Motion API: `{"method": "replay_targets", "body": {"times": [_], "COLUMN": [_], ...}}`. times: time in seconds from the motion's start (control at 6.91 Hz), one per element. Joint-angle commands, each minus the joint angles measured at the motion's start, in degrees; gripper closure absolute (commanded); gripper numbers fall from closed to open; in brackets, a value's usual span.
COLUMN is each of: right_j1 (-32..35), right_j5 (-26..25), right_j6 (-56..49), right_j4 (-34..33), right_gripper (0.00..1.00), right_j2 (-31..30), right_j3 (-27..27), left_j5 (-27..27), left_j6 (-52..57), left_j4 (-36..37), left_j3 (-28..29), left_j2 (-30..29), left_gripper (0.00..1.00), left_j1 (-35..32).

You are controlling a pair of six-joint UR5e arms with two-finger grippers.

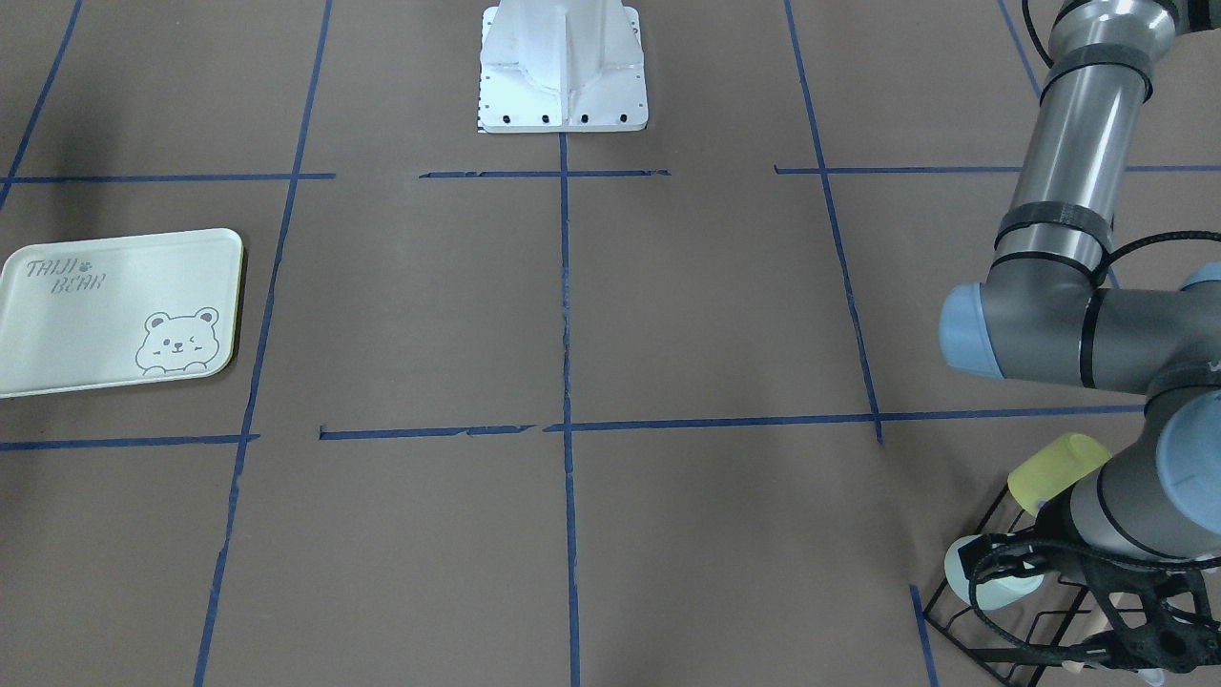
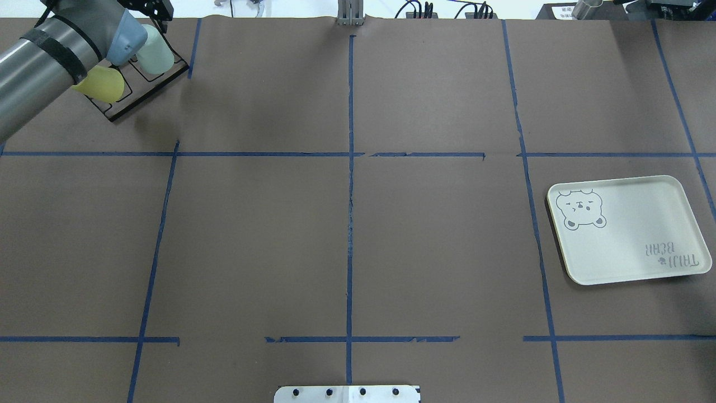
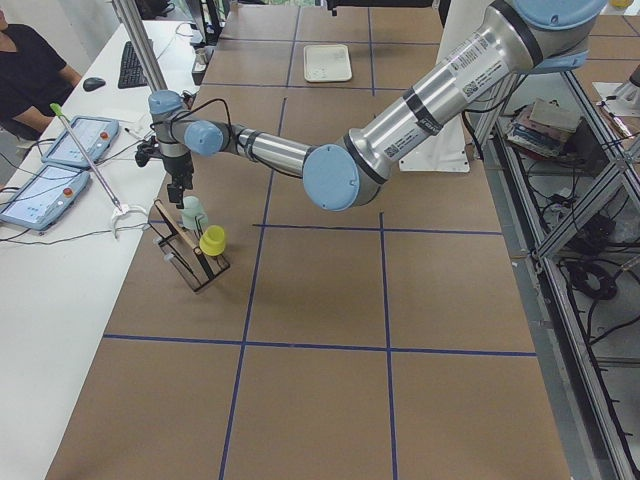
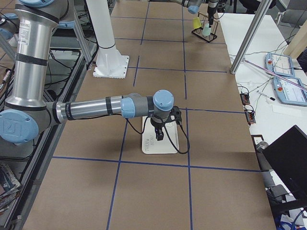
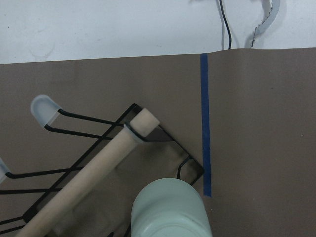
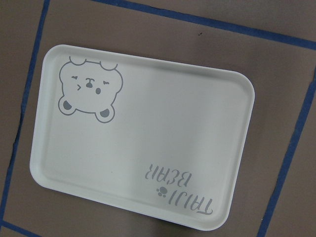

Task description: Left arm grabs green cup and hands to right arm on tray

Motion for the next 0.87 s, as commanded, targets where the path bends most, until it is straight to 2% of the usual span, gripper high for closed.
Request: {"method": "replay_targets", "body": {"times": [0.0, 0.72], "right_j1": [-0.2, -0.3], "right_j5": [0.0, 0.0], "right_j6": [0.0, 0.0], "right_j4": [0.0, 0.0], "right_gripper": [0.0, 0.0], "right_j2": [0.0, 0.0], "right_j3": [-0.2, -0.7], "left_j5": [-0.2, -0.1], "left_j6": [-0.1, 0.0], "left_j4": [-0.2, -1.4], "left_j3": [0.9, 1.4], "left_j2": [0.0, 0.1], "left_gripper": [0.06, 0.09], "left_j1": [0.9, 0.9]}}
